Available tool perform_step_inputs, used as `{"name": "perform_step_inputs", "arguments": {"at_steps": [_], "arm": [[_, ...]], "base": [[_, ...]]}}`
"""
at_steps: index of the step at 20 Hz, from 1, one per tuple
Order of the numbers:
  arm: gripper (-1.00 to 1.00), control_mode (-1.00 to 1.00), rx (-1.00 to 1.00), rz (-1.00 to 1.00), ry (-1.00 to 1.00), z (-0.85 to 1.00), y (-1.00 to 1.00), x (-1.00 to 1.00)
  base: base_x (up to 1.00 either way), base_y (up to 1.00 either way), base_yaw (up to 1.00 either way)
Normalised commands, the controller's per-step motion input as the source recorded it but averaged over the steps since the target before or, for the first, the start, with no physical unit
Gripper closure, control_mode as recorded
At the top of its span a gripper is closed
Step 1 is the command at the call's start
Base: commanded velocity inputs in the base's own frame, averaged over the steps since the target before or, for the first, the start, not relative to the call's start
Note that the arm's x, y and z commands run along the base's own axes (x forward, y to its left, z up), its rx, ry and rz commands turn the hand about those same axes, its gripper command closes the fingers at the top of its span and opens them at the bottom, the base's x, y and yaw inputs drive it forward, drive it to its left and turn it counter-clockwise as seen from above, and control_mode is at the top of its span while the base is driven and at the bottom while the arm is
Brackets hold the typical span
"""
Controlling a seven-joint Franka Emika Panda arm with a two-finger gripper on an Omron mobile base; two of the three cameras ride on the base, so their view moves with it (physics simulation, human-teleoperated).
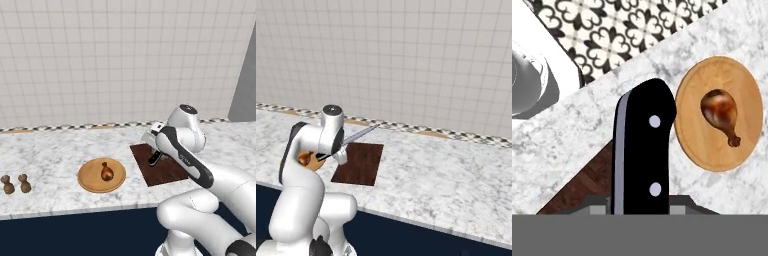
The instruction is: Pick up the knife from the drawer and place it on the cutting board. Then place the meat from the plate to the cutting board.
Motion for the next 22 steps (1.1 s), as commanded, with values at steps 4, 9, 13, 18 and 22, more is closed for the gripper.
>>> {"name": "perform_step_inputs", "arguments": {"at_steps": [4, 9, 13, 18, 22], "arm": [[1.00, -1.00, -0.08, 0.03, 0.08, -0.36, -0.08, 0.00], [1.00, -1.00, -0.01, 0.12, 0.07, -0.46, -0.23, 0.00], [1.00, -1.00, -0.01, 0.11, 0.05, -0.50, -0.01, 0.12], [1.00, -1.00, -0.01, 0.04, 0.09, -0.34, -0.03, 0.41], [1.00, -1.00, 0.00, 0.02, 0.10, -0.20, -0.02, 0.42]], "base": [[0.00, 0.00, 0.00], [0.00, 0.00, 0.00], [0.00, 0.00, 0.00], [0.00, 0.00, 0.00], [0.00, 0.00, 0.00]]}}
